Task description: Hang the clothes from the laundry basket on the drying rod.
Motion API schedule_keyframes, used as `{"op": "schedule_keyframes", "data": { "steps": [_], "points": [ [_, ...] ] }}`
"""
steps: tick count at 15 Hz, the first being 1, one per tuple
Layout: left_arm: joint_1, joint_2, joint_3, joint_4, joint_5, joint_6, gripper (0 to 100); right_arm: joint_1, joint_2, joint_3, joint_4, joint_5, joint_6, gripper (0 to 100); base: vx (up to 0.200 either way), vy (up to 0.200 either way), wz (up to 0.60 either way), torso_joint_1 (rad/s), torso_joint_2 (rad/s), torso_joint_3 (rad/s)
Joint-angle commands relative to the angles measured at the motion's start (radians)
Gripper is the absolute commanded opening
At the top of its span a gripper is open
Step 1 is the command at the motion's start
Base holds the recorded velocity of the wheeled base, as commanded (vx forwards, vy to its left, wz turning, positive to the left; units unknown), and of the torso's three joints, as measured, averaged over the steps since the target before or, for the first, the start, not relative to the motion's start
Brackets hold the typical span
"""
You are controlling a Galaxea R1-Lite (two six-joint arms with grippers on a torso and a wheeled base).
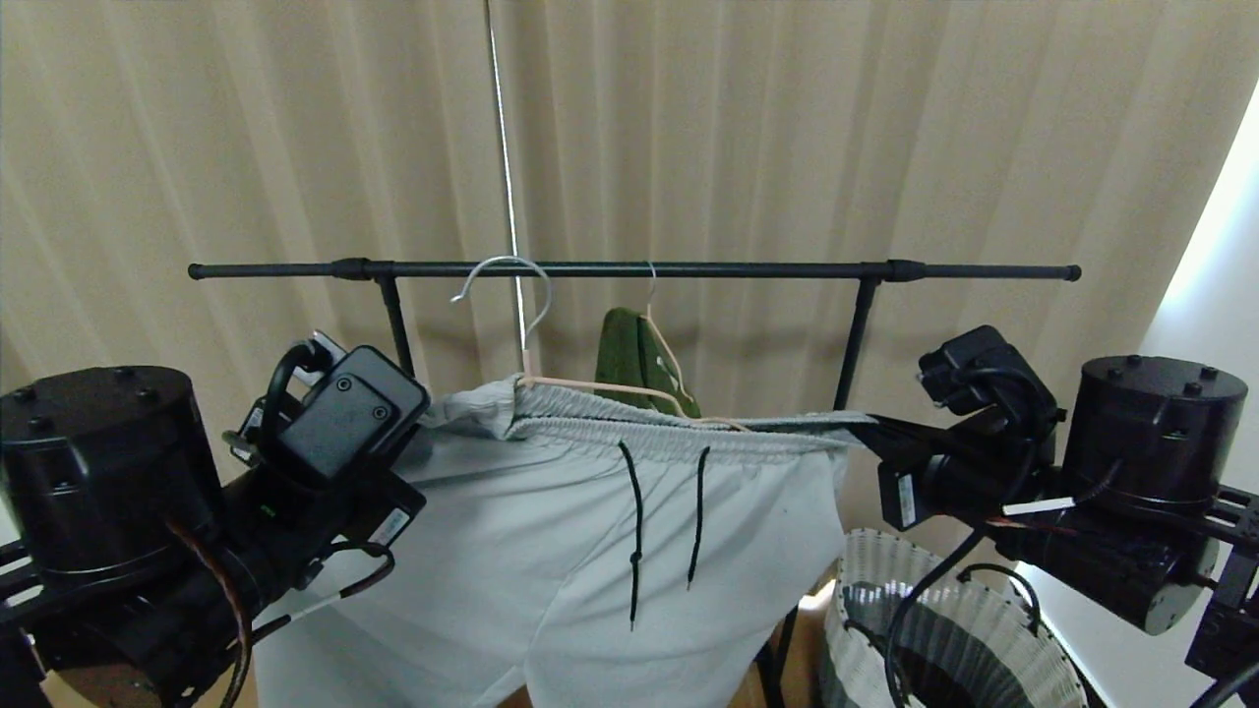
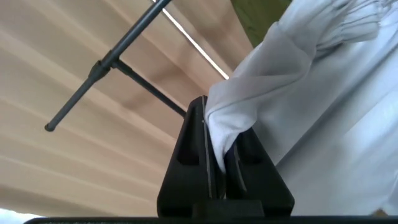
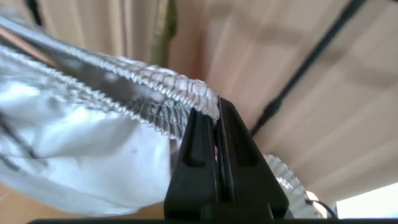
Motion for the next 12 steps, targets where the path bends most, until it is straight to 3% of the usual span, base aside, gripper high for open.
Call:
{"op": "schedule_keyframes", "data": {
  "steps": [1, 3, 4, 8, 12],
  "points": [
    [0.001, 0.024, -0.002, -0.002, 0.001, -0.001, 0, 0.064, -0.033, 0.008, -0.002, 0.002, 0.001, 0, 0.0, 0.0, 0.0, 0.0, 0.0, 0.0],
    [0.001, 0.037, -0.002, -0.034, 0.001, -0.001, 0, 0.125, -0.043, 0.01, 0.005, 0.002, 0.001, 0, 0.0, 0.0, 0.0, 0.0, 0.0, 0.0],
    [0.001, 0.039, -0.002, -0.037, 0.002, -0.001, 0, 0.128, -0.043, 0.01, 0.005, 0.002, 0.001, 100, 0.0, 0.0, 0.0, 0.0, 0.0, 0.0],
    [0.008, 0.084, -0.005, -0.134, 0.01, -0.006, 0, 0.151, -0.042, 0.007, 0.021, 0.003, -0.001, 100, 0.0, 0.0, 0.0, 0.0, 0.0, 0.0],
    [0.025, 0.159, -0.025, -0.244, 0.058, -0.033, 0, 0.154, -0.063, -0.003, 0.021, 0.106, -0.093, 100, 0.0, 0.0, 0.0, 0.0, 0.0, 0.0]
  ]
}}
